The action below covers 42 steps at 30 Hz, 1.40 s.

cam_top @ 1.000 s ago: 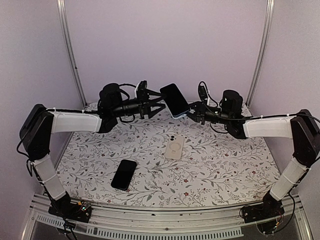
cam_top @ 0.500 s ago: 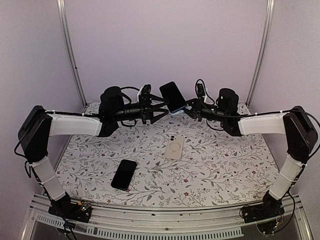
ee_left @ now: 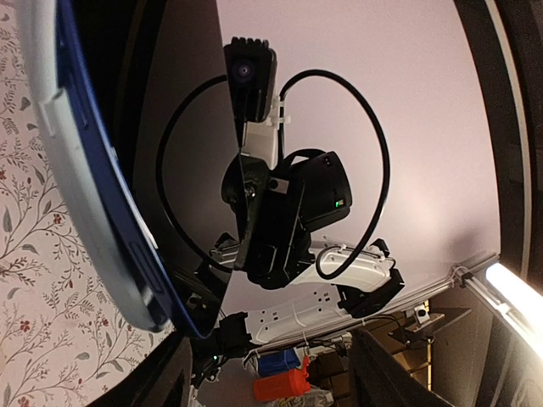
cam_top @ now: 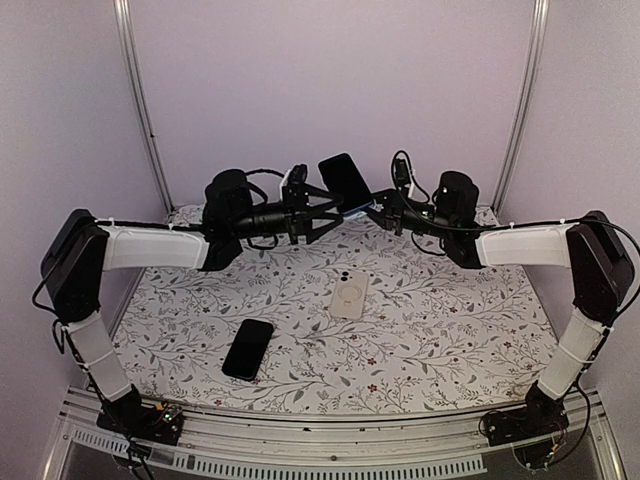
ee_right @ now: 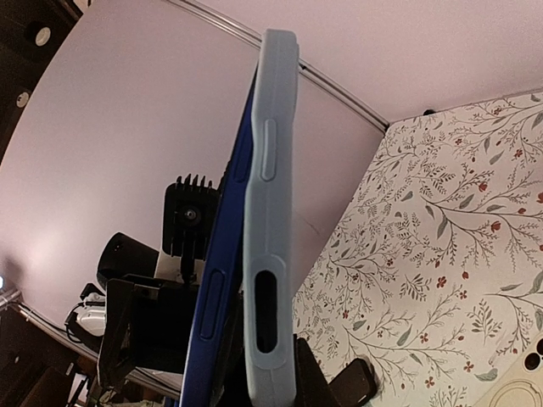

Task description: Take the phone out of the phone case

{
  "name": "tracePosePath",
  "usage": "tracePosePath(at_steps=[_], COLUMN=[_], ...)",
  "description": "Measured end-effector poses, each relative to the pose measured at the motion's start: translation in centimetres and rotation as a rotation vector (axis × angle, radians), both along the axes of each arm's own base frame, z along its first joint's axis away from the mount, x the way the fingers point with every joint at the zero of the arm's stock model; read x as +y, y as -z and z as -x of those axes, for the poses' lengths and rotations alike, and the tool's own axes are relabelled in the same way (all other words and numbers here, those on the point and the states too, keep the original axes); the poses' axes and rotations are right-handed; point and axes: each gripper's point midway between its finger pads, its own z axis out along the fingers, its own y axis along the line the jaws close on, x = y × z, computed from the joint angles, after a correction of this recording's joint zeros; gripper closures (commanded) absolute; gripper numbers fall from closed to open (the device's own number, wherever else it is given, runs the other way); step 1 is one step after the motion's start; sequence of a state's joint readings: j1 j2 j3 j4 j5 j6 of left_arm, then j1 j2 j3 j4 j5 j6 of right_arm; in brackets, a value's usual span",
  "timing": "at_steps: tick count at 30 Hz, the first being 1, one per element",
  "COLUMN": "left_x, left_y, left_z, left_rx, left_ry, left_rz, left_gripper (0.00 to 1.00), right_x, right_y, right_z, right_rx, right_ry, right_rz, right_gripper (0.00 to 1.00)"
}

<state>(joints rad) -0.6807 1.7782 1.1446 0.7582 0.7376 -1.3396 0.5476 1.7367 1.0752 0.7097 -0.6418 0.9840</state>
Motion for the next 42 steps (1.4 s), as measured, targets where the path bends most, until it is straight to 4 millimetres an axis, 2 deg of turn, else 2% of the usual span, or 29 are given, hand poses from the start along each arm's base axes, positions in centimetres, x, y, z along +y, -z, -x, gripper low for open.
tracePosePath(at_steps=[11, 15, 24, 28, 32, 36, 42], left_x=[-0.5, -0.5, -0.8, -0.8, -0.9, -0.9, -1.1], left_y=[0.2, 0.0, 0.0, -0.3, -0.6, -0.9, -0.4], left_z=[-0.6, -0.6, -1.1, -1.2, -1.2, -1.0, -0.8], left_rx=[0.003, 0.001, 0.026, 0.036, 0.04, 0.027, 0.003], left_ry=[0.001, 0.0, -0.006, -0.004, 0.001, 0.004, 0.016], left_rz=[0.002, 0.006, 0.049, 0.08, 0.102, 0.116, 0.088], left_gripper=[0.36, 0.4, 0.62, 0.79, 1.0, 1.0, 1.0], right_x=[0.4, 0.4, 1.1, 1.1, 0.9, 0.8, 0.5], right_y=[-0.2, -0.2, -0.4, -0.8, -1.6, -1.8, -1.2], right_z=[0.3, 0.4, 0.9, 1.2, 1.7, 1.8, 1.4], right_rx=[-0.009, -0.013, -0.065, -0.101, -0.136, -0.145, -0.135], right_ry=[-0.009, -0.01, -0.013, -0.001, 0.004, 0.013, 0.05], right_rz=[-0.004, -0.003, 0.011, 0.017, 0.014, 0.016, 0.056], right_gripper=[1.0, 1.0, 1.0, 1.0, 1.0, 1.0, 1.0])
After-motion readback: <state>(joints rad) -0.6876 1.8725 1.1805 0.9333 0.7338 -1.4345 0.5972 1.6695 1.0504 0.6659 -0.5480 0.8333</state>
